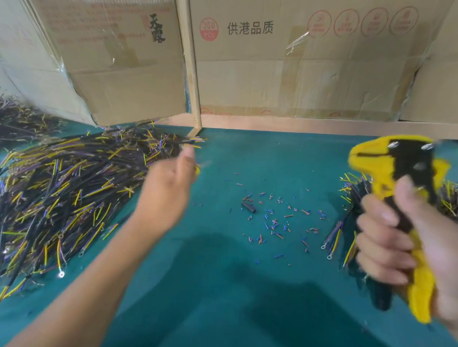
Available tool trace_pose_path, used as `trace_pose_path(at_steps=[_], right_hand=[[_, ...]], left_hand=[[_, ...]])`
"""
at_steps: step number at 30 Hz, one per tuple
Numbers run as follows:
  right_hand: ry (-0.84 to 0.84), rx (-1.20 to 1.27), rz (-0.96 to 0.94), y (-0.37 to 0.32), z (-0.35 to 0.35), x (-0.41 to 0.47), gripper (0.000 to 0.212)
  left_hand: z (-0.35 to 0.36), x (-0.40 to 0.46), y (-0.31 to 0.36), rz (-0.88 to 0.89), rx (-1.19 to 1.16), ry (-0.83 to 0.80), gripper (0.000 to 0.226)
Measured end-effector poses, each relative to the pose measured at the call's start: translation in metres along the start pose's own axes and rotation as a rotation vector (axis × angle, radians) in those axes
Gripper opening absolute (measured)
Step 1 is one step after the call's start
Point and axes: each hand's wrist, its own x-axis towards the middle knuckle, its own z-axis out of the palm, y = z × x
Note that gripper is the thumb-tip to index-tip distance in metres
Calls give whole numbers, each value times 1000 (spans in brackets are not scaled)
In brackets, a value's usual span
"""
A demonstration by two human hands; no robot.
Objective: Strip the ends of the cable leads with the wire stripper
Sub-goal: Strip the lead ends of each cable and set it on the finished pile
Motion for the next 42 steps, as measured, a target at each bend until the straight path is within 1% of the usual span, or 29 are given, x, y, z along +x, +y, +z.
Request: trace_pose_path(at_steps=[1, 2, 3, 5, 8, 9, 11, 12, 13, 15, 16, 19, 22, 26, 29, 32, 37, 42], right_hand=[[39, -141, 16, 8, -2, 1, 40], [37, -264, 26, 20, -6, 2, 39], [49, -331, 44, 34, -9, 2, 37], [25, -332, 117, 50, -11, 7, 35], [13, -222, 227, 51, -11, 9, 32], [26, -214, 247, 49, -12, 9, 34], [79, -221, 261, 48, -12, 7, 46], [131, -223, 257, 47, -10, 7, 53], [179, -231, 241, 46, -9, 7, 55], [243, -274, 160, 44, -3, 6, 44], [238, -292, 117, 43, 1, 6, 40], [183, -294, 62, 41, 10, 6, 45], [211, -354, 102, 49, 14, 4, 40], [189, -541, 197, 53, 14, 2, 20], [186, -651, 211, 52, 13, 0, 19], [146, -744, 183, 50, 13, -2, 14], [82, -860, 146, 46, 11, -3, 20], [61, -912, 152, 45, 10, -4, 21]], left_hand=[[8, -7, 5, 54, 12, -60, 53], [19, -16, 10, 98, 20, -123, 53], [28, -25, 15, 125, 10, -182, 53], [35, -33, 20, 133, -31, -263, 51], [29, -33, 25, 148, -87, -293, 40], [27, -34, 28, 175, -94, -312, 34], [24, -37, 32, 224, -55, -350, 26], [24, -37, 32, 234, -15, -356, 25], [23, -37, 32, 237, 23, -352, 26], [23, -37, 34, 249, 69, -336, 31], [24, -37, 35, 257, 86, -325, 33], [25, -37, 34, 255, 122, -293, 36], [27, -36, 35, 260, 142, -279, 38], [28, -36, 36, 287, 149, -295, 39], [28, -38, 38, 306, 154, -338, 35], [28, -38, 39, 318, 170, -365, 31], [26, -39, 40, 319, 148, -423, 23], [26, -40, 43, 314, 110, -445, 27]])
